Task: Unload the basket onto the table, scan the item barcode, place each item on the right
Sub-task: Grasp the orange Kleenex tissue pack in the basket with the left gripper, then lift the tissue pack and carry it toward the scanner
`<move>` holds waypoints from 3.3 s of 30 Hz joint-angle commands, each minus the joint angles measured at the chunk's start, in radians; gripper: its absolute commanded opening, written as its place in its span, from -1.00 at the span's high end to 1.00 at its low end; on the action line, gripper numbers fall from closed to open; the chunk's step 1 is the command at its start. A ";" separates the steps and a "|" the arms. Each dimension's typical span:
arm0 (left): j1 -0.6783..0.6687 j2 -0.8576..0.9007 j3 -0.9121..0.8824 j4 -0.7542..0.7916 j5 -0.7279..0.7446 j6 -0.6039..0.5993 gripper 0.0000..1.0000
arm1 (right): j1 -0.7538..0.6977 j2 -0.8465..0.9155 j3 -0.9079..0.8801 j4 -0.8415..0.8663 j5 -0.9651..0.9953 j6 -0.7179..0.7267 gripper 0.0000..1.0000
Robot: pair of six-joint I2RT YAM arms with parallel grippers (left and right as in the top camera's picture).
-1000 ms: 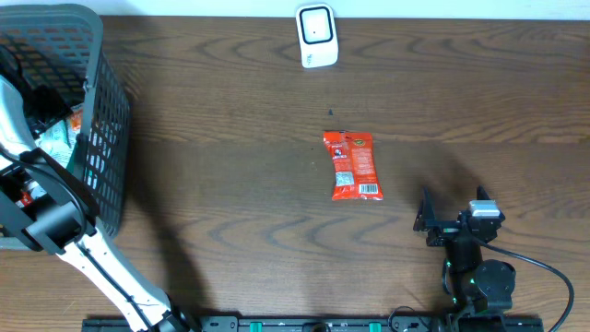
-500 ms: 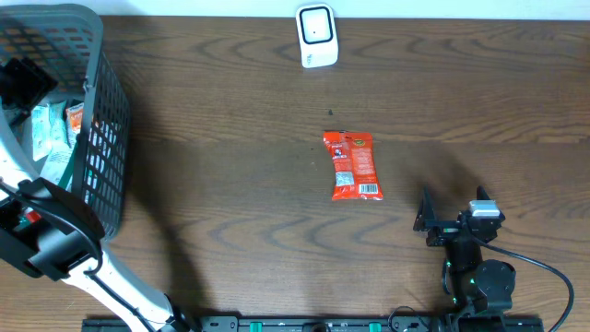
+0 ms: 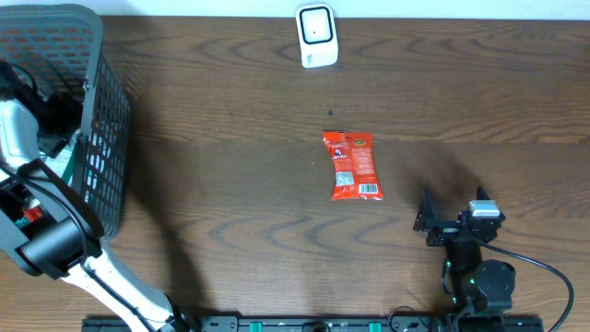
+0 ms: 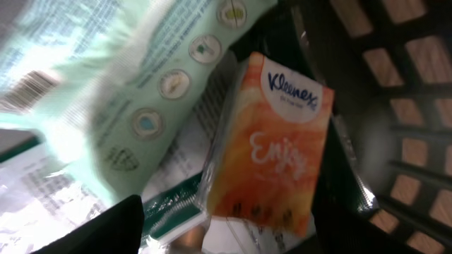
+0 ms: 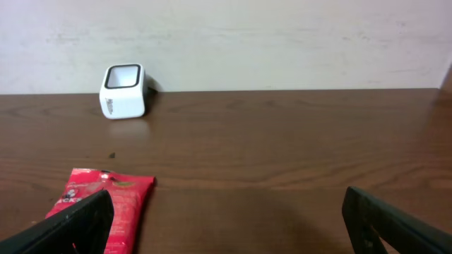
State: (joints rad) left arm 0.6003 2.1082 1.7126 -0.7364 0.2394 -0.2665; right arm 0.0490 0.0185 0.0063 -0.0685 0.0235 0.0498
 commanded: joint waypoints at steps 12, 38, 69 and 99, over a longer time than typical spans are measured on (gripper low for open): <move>-0.041 0.011 -0.166 0.180 0.038 -0.008 -0.19 | -0.007 -0.004 -0.001 -0.003 0.010 0.017 -0.99; -0.047 -0.016 -0.143 0.257 -0.020 0.041 -0.56 | -0.007 -0.004 -0.001 -0.003 0.010 0.017 -0.98; -0.024 -0.573 -0.141 0.198 -0.072 -0.103 0.82 | -0.007 -0.004 -0.001 -0.003 0.010 0.017 -0.99; -1.024 -0.496 -0.608 0.240 0.399 -0.088 0.85 | -0.007 -0.004 -0.001 -0.003 0.010 0.017 -0.98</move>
State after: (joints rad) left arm -0.3828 1.5108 1.1172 -0.5694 0.6304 -0.3134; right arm 0.0490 0.0185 0.0063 -0.0685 0.0235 0.0498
